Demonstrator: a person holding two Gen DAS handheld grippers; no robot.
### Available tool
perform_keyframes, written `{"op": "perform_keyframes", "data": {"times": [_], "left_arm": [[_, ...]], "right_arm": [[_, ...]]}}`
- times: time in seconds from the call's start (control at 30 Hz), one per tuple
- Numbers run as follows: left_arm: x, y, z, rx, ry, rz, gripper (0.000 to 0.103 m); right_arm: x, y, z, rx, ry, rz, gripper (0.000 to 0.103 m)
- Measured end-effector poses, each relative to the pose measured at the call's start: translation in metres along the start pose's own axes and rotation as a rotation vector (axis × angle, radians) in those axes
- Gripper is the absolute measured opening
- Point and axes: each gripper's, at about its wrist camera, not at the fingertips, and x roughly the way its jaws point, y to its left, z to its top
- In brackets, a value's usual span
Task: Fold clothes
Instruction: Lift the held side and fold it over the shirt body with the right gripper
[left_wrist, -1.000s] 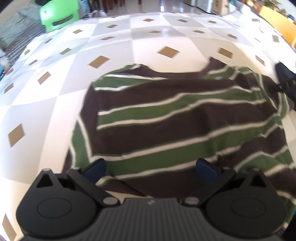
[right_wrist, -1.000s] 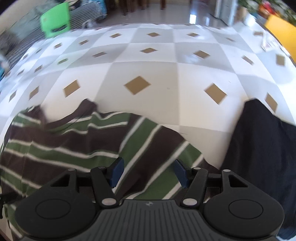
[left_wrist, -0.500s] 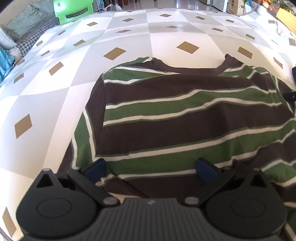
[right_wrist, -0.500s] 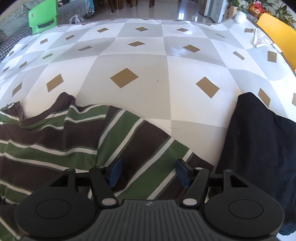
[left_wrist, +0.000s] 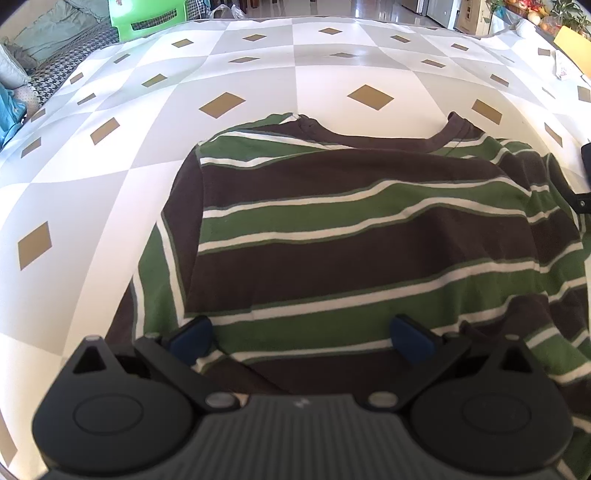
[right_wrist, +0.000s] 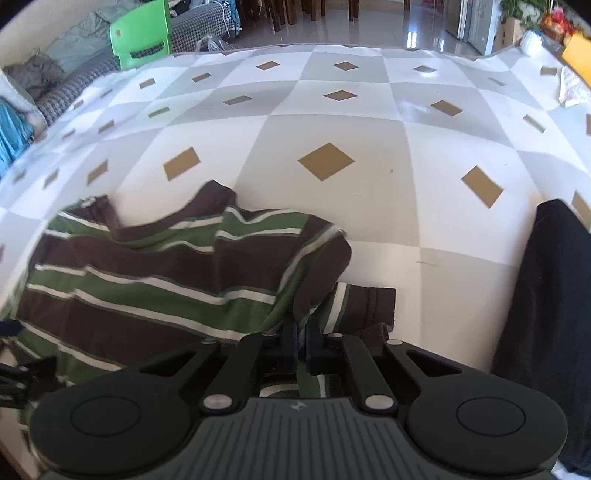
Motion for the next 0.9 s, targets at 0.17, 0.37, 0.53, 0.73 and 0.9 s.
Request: {"op": "perform_keyframes", "data": {"times": [0.17, 0.37, 0.53, 0.73, 0.9], "left_arm": [[-0.001, -0.007, -0.001, -0.002, -0.011, -0.015, 0.103], [-0.002, -0.021, -0.003, -0.001, -0.034, -0.027, 0.103], [-0.003, -0.035, -0.009, 0.006, -0.055, -0.035, 0.103], [-0.007, -0.042, -0.017, -0.002, -0.064, -0.040, 0.103], [-0.016, -0.036, -0.022, -0.051, -0.079, -0.068, 0.103]], "right_arm": [[-0.018, 0.003, 0.007, 0.058, -0.059, 0.106, 0.005], [-0.040, 0.015, 0.014, 0.092, -0.117, 0.239, 0.005], [-0.047, 0.032, 0.013, 0.070, -0.120, 0.304, 0.005], [-0.060, 0.047, 0.014, 0.047, -0.138, 0.419, 0.005], [-0.067, 0.068, 0.011, -0.011, -0.141, 0.517, 0.005]]}}
